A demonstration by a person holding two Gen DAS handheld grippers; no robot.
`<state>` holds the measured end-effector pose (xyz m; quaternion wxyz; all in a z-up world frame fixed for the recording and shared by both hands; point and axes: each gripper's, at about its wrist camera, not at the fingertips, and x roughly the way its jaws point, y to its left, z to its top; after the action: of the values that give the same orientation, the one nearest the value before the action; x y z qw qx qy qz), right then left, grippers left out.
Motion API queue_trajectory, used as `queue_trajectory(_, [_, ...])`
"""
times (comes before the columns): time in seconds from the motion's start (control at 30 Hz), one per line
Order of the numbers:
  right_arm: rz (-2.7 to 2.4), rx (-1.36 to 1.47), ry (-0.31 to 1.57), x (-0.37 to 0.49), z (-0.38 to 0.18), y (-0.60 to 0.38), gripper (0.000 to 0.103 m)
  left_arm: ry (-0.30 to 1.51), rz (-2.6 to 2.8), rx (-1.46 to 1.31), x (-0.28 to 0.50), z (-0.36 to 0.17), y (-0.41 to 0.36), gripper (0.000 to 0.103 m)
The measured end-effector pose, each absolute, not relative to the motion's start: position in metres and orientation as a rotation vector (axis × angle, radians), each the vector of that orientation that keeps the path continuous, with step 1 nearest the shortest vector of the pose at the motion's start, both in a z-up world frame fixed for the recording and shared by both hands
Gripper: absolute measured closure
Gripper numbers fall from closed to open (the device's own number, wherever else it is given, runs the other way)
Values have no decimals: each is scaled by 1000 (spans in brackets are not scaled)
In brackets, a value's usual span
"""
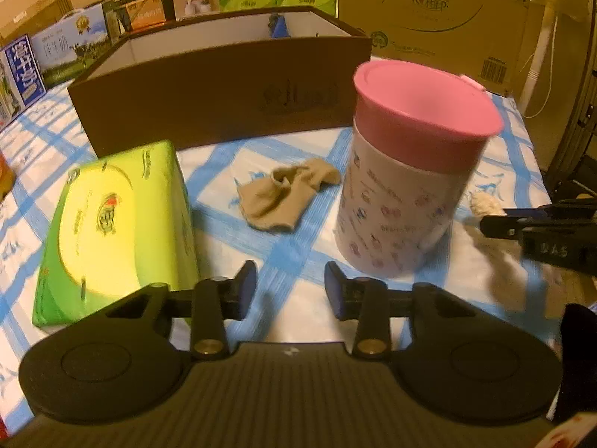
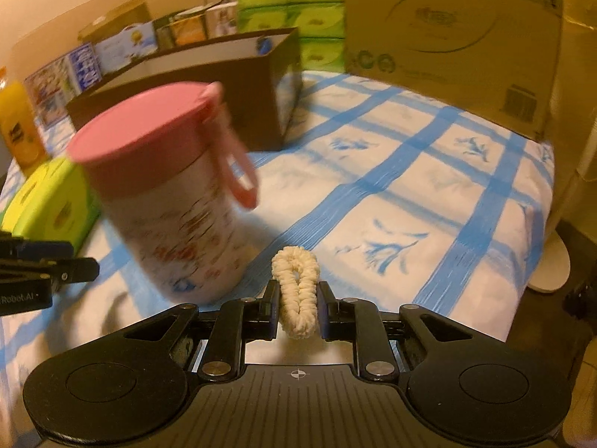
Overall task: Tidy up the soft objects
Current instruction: 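Grasp the beige sock with the left tool while the right tool holds the hair tie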
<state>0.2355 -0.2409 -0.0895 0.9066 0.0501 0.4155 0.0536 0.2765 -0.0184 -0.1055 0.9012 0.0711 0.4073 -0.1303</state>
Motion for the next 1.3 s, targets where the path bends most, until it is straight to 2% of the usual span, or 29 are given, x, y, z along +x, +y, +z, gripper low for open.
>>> queue_trajectory(0.13, [91, 137, 853, 243, -89, -250, 82, 827, -274, 204, 287, -108, -25, 73])
queue_trajectory(0.37, [82, 163, 853, 248, -91, -257, 82, 782, -301, 310, 299, -104, -29, 73])
queue_trajectory(1.13, [58, 196, 780, 297, -80, -284, 82, 903, -483, 461, 377, -109, -34, 76])
queue_trajectory(1.3, [51, 211, 791, 303, -86, -286, 82, 940, -510, 481, 387, -117, -35, 84])
